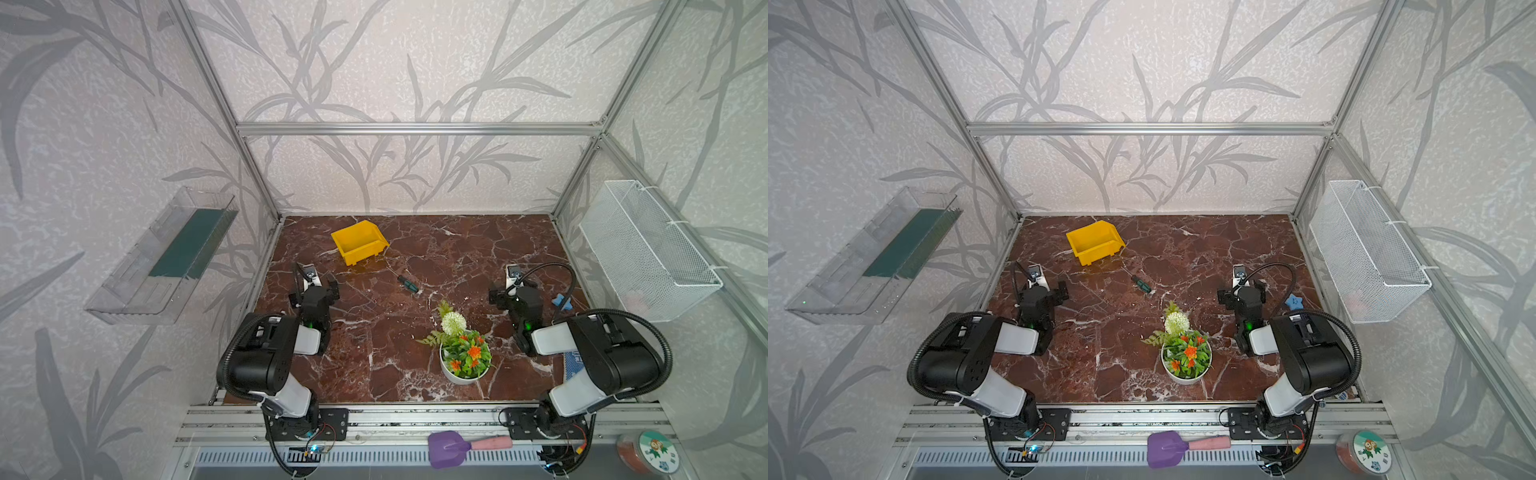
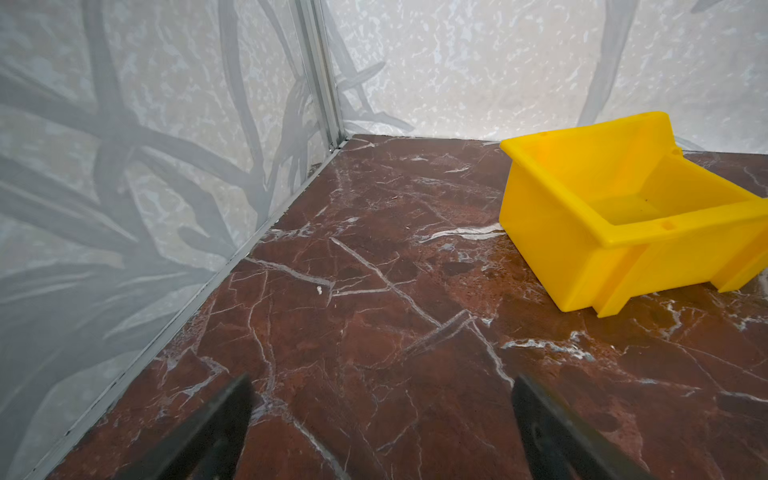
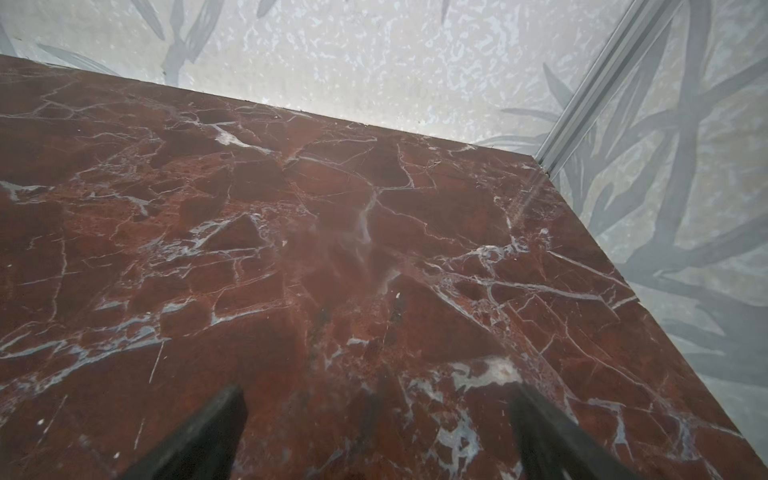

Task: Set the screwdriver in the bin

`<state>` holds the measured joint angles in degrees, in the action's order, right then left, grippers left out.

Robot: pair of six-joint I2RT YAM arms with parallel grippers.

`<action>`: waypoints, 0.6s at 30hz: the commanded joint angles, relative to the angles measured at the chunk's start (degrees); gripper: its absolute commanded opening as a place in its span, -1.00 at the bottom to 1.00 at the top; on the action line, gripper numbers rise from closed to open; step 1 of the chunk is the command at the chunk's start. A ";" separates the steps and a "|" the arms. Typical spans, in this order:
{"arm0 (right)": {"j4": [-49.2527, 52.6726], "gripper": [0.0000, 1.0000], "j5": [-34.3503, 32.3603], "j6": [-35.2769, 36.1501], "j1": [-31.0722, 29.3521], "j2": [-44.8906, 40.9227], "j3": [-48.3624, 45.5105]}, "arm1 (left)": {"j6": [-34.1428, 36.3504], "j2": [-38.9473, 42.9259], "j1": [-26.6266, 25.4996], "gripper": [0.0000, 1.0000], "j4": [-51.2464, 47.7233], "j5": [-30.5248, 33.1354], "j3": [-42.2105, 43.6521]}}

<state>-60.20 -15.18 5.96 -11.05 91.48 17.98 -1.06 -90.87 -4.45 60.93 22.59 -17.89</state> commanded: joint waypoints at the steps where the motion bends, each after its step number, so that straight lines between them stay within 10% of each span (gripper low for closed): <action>1: -2.02 0.98 -1.08 0.43 -0.01 0.42 1.18 | 0.82 -0.45 -0.09 0.99 1.16 0.44 -1.19; 18: -0.12 0.98 0.24 -0.24 0.68 0.06 1.89 | -0.12 -0.12 0.91 0.99 -1.36 -0.61 -2.15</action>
<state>-60.05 -14.96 5.91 -10.76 91.48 18.48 -1.21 -90.87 -3.84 60.14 22.37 -19.16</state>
